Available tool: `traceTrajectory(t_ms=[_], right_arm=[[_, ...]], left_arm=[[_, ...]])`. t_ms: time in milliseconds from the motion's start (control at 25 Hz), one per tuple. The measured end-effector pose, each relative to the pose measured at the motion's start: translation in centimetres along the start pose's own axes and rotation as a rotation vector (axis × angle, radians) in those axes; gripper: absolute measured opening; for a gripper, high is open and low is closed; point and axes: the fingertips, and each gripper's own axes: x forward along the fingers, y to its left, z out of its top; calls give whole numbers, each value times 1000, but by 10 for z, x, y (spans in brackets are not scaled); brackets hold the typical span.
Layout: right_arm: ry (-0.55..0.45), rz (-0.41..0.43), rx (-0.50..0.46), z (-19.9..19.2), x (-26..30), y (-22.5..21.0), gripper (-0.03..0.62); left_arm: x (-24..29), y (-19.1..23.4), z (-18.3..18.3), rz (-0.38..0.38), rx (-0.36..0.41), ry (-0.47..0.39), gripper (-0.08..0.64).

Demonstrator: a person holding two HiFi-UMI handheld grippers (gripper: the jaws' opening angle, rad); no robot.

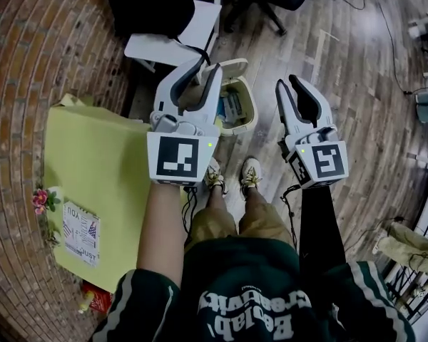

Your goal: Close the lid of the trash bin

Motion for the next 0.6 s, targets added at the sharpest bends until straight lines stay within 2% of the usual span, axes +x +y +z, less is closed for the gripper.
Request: traceTrajectory(t_ms=[120,360,480,600], right_arm=[[4,-31,-7,-4,2,4,106],[12,-31,10,-21,15,3,106],[14,-23,21,-27,25,1,106],[15,-18,28,-29,30,-7,106]], left_arm=[[2,3,-12,-25,-22,15,95],[16,20,-45,18,-112,72,52],[30,21,-61,-5,-128,96,105],[48,21,-80,-17,-120,125,114]])
